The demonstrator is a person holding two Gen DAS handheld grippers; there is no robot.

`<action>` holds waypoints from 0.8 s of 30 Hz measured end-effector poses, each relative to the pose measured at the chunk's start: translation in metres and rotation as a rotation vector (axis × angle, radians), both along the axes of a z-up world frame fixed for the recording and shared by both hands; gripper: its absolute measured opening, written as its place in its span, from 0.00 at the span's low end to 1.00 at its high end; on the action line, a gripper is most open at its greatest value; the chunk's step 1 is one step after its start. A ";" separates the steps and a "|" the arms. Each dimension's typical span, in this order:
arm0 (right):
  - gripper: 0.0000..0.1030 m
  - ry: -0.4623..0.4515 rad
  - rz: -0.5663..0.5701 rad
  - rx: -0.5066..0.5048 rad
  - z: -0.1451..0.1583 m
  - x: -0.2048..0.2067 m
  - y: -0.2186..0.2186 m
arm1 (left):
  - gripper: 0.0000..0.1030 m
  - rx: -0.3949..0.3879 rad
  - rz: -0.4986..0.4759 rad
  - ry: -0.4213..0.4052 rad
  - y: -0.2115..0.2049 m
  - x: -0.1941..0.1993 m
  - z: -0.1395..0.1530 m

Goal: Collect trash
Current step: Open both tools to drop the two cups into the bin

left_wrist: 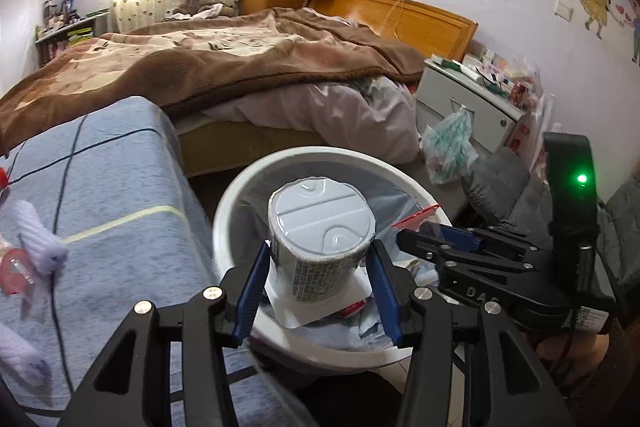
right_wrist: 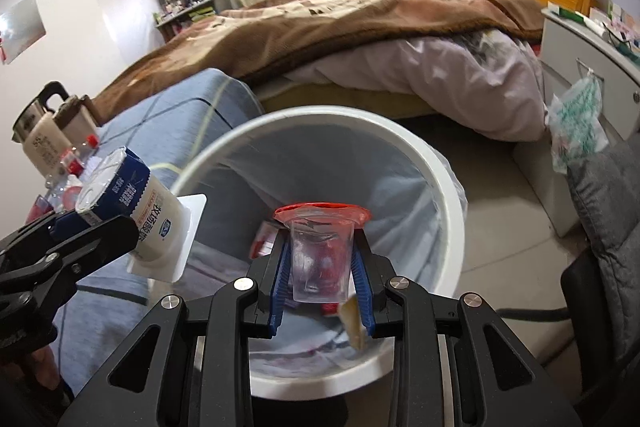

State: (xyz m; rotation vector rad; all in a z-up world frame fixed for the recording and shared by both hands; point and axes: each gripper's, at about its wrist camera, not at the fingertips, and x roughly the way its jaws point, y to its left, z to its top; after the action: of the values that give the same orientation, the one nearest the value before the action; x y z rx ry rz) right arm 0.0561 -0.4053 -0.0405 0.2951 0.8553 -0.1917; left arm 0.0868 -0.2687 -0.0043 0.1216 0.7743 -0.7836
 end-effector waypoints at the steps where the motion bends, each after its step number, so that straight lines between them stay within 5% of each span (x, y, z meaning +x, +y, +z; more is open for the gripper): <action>1: 0.30 0.008 -0.003 0.000 -0.003 0.001 -0.002 | 0.50 0.011 -0.004 -0.001 -0.003 0.000 -0.002; 10: 0.30 0.051 -0.026 0.011 -0.014 0.004 -0.012 | 0.51 0.042 0.007 0.027 -0.010 0.007 -0.015; 14: 0.47 0.052 -0.027 0.038 -0.016 0.004 -0.012 | 0.62 0.044 0.009 0.031 -0.014 0.009 -0.016; 24: 0.48 0.028 -0.040 0.045 -0.011 0.001 -0.007 | 0.63 0.019 0.045 0.040 0.005 0.013 -0.014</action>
State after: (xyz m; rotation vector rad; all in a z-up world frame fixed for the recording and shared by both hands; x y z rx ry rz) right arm 0.0567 -0.4123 -0.0513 0.3522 0.8823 -0.2147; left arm 0.0994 -0.2633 -0.0180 0.1058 0.8197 -0.7373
